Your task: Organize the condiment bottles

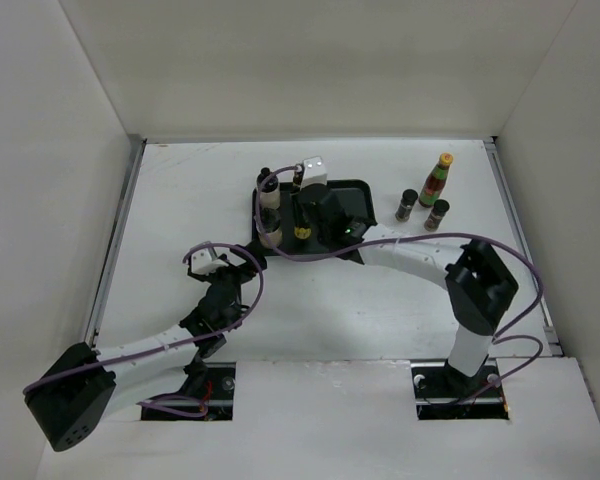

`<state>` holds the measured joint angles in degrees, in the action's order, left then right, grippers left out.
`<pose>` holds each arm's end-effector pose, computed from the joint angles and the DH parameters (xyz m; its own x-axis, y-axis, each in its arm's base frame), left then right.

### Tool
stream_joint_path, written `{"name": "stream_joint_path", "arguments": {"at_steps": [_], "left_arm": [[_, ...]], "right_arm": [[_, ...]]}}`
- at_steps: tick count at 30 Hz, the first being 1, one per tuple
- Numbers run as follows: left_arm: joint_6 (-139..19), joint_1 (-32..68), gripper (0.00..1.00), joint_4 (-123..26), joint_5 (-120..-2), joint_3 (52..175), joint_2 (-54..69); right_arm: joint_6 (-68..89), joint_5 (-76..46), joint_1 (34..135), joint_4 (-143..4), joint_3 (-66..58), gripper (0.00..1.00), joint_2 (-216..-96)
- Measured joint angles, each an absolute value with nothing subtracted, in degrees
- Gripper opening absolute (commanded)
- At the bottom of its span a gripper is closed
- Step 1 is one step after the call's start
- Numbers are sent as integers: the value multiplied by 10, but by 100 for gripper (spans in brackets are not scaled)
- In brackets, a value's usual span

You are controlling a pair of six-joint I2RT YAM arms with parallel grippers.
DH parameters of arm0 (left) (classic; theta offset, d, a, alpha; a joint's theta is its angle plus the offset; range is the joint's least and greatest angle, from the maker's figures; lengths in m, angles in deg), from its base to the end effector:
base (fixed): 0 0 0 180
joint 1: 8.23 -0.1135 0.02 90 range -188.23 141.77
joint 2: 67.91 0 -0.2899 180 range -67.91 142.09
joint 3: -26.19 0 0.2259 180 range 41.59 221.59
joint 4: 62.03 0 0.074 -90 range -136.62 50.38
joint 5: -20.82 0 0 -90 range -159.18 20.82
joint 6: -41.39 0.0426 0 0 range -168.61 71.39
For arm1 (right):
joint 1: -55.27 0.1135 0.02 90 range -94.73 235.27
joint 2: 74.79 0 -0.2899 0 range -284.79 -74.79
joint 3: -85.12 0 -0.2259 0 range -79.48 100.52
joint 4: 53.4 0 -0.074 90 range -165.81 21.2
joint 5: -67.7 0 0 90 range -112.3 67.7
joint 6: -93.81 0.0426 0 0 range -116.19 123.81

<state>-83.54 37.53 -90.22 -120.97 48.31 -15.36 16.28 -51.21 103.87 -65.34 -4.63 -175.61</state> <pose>0.1208 -0.0761 0.2253 0.0376 -0.5462 -0.8368 -0.1014 0.8310 -0.5470 0.2795 0.2859 0.3142 -0.3252 -0.0831 -0.9420 -0.2981 0.9544 0.0188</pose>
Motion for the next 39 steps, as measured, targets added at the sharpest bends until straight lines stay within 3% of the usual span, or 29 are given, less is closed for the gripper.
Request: {"name": "stream_joint_path", "arguments": {"at_steps": [11,19,24,28,33,39], "left_arm": [[-836,375,100,-903,-1210,483,-161],[-836,375,100,-903,-1209,483,-157],[-837,375,100,-904,-1205,483,-154],[-838,375,100,-904,-1202,483,-154],[-838,375,100,-904,-1200,483,-154],[-840,375,100,-905,-1199,483,-148]], "right_arm": [[168,-528,1067,-648,-38,32,-1807],[196,-543,1073,-635,-53,64,-1806],[204,-547,1074,-633,-79,75,-1780],[207,-546,1062,-630,-126,78,-1700],[224,-547,958,-615,-194,80,-1581],[229,-567,788,-632,-187,82,-1623]]}}
